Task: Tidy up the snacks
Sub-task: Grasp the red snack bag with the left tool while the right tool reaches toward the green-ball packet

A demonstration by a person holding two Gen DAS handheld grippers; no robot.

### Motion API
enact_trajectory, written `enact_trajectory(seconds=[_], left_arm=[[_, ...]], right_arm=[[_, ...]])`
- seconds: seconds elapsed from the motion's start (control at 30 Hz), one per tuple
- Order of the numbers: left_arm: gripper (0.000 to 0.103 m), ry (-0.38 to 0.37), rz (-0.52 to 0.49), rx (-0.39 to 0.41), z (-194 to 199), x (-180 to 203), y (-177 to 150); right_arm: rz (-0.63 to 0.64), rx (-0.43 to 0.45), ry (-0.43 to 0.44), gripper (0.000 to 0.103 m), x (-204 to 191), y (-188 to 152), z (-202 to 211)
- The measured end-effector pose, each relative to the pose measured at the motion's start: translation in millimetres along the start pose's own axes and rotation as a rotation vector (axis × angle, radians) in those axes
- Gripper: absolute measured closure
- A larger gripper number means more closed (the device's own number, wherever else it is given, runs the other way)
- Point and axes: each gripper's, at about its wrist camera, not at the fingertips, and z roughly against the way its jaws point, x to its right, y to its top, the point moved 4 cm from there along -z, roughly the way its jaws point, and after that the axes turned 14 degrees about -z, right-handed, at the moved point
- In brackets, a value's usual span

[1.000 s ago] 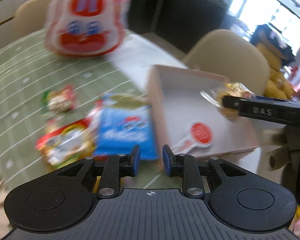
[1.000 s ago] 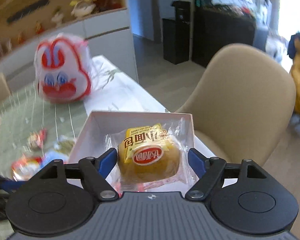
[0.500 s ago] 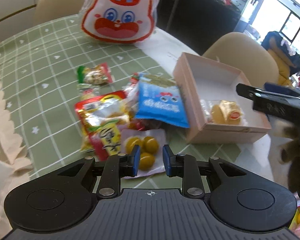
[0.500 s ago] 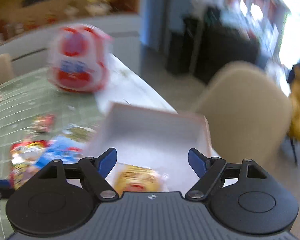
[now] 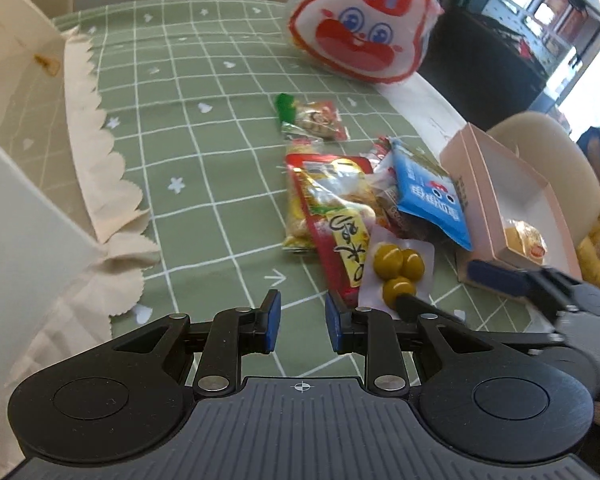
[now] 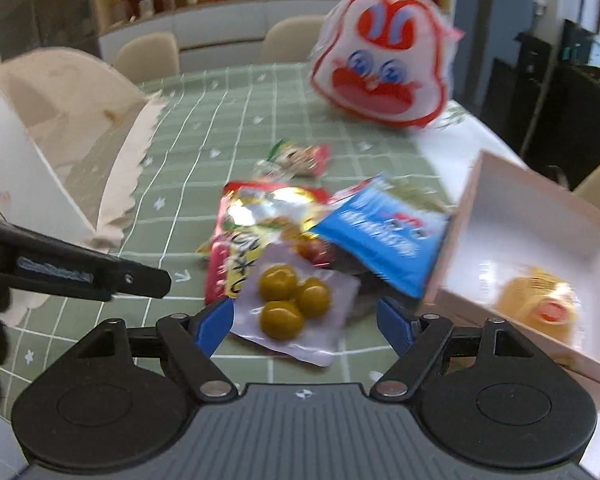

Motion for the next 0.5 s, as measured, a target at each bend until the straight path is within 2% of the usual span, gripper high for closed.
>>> enact_trajectory(seconds=[0.17,0.2,0.23,0.27,0.3,0.5], left_arm=[[0.075,-0.006,0.032,0.007,-2,-7,0],[0.075,-0.008,0.034,0.008,-2,-8,0],[0.075,-0.011,0.036,0.009,-2,-8,0],[0.075,-0.016,0.035,0.012,-2,-7,0],[0.075,-0.021,0.034,0.013,-3,-6,1],[0.075,-0.063,0.010,0.006,-8,7,3]], right_arm=[[-0.012,-0.051,-0.009,0.026,1,-5,-20],[-0.027,-0.068,0.005,0.039,3,-6,-20],[-0.037,-0.088,0.018,0.063,5,-8,-21],[-0.038,-0.105,0.033,0.072,6,-10,-19],[-0.035,-0.110,0.038,0.076,6,-13,-17],[-0.011,-0.151,0.103,0.077,5,-35,4]])
